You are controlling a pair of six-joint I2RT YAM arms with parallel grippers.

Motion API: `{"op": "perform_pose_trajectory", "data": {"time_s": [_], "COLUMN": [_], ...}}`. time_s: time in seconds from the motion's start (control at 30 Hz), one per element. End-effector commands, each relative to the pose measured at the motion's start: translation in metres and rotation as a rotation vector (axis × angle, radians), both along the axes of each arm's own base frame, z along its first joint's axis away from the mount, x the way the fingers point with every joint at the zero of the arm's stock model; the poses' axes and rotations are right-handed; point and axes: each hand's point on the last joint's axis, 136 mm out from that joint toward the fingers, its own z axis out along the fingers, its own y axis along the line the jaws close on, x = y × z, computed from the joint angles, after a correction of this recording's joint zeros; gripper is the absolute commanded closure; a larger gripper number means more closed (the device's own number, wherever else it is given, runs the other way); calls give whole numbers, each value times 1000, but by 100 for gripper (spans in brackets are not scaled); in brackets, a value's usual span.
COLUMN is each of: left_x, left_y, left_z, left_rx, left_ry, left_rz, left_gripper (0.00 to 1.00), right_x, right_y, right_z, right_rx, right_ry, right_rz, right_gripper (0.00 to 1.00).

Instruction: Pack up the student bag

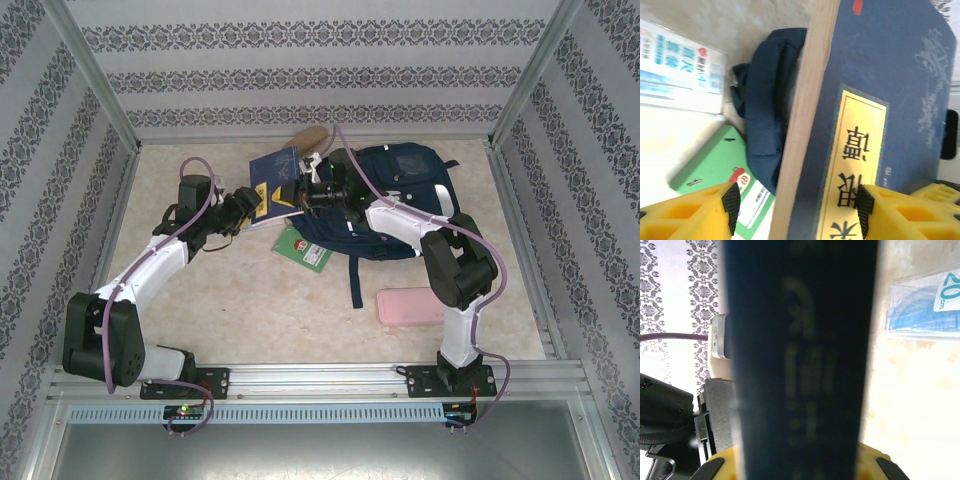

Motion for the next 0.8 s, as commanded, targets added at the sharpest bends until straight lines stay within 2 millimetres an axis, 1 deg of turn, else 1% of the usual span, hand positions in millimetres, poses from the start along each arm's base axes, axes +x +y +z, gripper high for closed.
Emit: {"op": "perform_pose_trajectory", "data": {"time_s": [0.0,0.07,0.23,0.33,0.43,0.47,0.53,0.67,0.7,0.73,0.77], "left_x": [-13,-8,7,10,12,12,11,7,7,7,6], "left_y": [6,0,-13,-12,-9,-8,-7,-4,-3,-1,0], "left_z": [-22,-13,28,47,61,65,71,73,72,71,71], "left_rx": [20,-38,-201,-285,-358,-371,-369,-335,-328,-319,-309], "left_ry": [65,30,-99,-150,-190,-203,-220,-216,-212,-212,-211], "left_rz": [1,-2,-18,-13,3,5,-2,3,8,14,17], "left_gripper": [38,40,45,48,53,58,73,99,100,100,100], "right_x": [-13,-15,-18,-19,-19,-19,-19,-20,-20,-18,-16], "right_y": [9,12,15,13,11,11,11,11,11,9,5], "right_z": [27,24,24,26,23,23,21,16,14,12,8], "right_rx": [69,69,72,72,70,71,67,54,47,36,16], "right_ry": [-92,-85,-83,-85,-82,-83,-78,-75,-77,-78,-77], "right_rz": [71,80,89,87,84,83,83,87,87,83,71], "right_gripper": [100,100,100,100,100,100,100,100,100,89,72]}}
